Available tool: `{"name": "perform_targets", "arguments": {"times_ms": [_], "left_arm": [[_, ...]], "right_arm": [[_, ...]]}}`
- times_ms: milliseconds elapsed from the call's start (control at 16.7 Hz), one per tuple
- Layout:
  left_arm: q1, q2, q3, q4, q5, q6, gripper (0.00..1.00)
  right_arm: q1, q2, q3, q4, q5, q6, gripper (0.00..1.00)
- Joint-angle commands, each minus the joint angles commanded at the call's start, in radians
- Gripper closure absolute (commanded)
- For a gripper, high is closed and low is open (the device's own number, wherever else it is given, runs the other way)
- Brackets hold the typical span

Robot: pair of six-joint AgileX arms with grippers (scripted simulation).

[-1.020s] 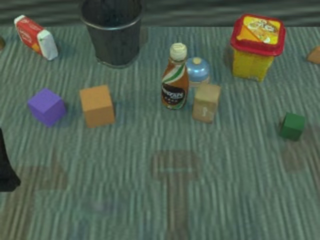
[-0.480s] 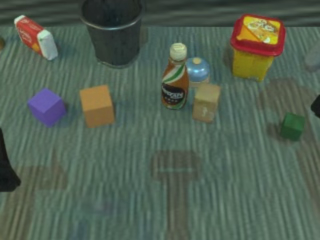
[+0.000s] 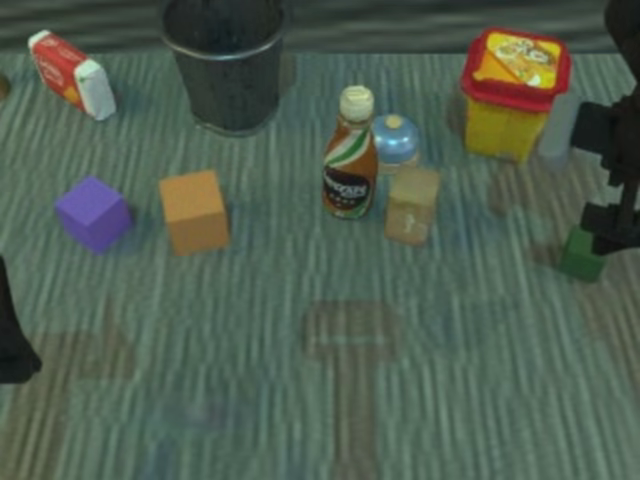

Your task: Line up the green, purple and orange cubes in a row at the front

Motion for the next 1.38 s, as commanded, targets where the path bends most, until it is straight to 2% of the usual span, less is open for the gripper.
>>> {"name": "perform_targets", "arguments": {"times_ms": [480,960,1260,1380], "left_arm": [[0.000,0.000,0.000,0.000,0.000,0.000,0.00],[0.000,0.000,0.000,0.000,0.000,0.000,0.00],[0.000,0.000,0.000,0.000,0.000,0.000,0.00],[0.000,0.000,0.000,0.000,0.000,0.000,0.00]], "right_arm": [[-0.002,0.048,0.037,-0.017,0.000,-0.024,0.00],[0.004,0.169,-0.105,0.250,0.001,-0.022,0.00],[0.004,0.182,-0.118,0.270,0.001,-0.022,0.00],[0.004,0.182,-0.118,0.270,0.001,-0.022,0.15]]}}
